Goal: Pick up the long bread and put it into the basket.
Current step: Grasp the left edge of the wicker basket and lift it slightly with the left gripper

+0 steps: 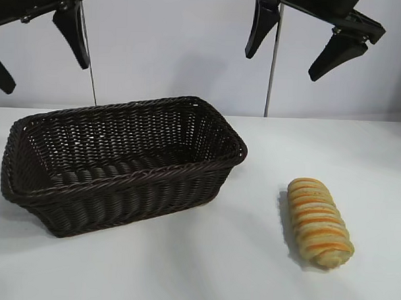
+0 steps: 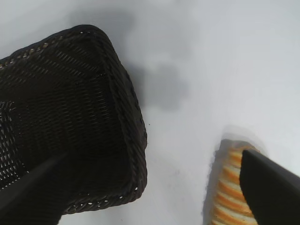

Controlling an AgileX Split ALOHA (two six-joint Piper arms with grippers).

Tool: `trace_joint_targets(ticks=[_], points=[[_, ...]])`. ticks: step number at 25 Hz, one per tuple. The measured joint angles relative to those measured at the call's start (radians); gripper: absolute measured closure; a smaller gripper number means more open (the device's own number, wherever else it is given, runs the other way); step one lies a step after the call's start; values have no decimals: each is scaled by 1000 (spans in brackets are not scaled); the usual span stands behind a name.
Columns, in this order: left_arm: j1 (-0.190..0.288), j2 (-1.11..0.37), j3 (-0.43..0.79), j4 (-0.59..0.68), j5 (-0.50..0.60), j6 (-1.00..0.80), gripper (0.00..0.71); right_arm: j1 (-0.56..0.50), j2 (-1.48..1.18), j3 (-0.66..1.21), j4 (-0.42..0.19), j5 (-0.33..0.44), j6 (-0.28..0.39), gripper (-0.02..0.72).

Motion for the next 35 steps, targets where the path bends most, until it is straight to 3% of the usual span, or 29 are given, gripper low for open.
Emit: trace_joint_targets(ticks=[7, 23, 26, 29, 32, 35], points=[[0, 22, 144, -53, -156, -2, 16, 0, 0, 0, 0, 0, 0, 8], [0, 140, 173, -61, -271, 3, 33, 0, 0, 0, 1, 9, 0, 8], [0, 140, 173, -61, -278, 3, 118, 0, 0, 0, 1, 9, 0, 8], [1, 140, 173, -61, -281, -1, 256, 0, 0, 0, 1, 11, 0, 8], [3, 140, 173, -60, -280, -2, 462, 0, 0, 0, 1, 14, 0, 8], [6, 140, 174, -72, -285, -10, 610, 0, 0, 0, 1, 18, 0, 8]])
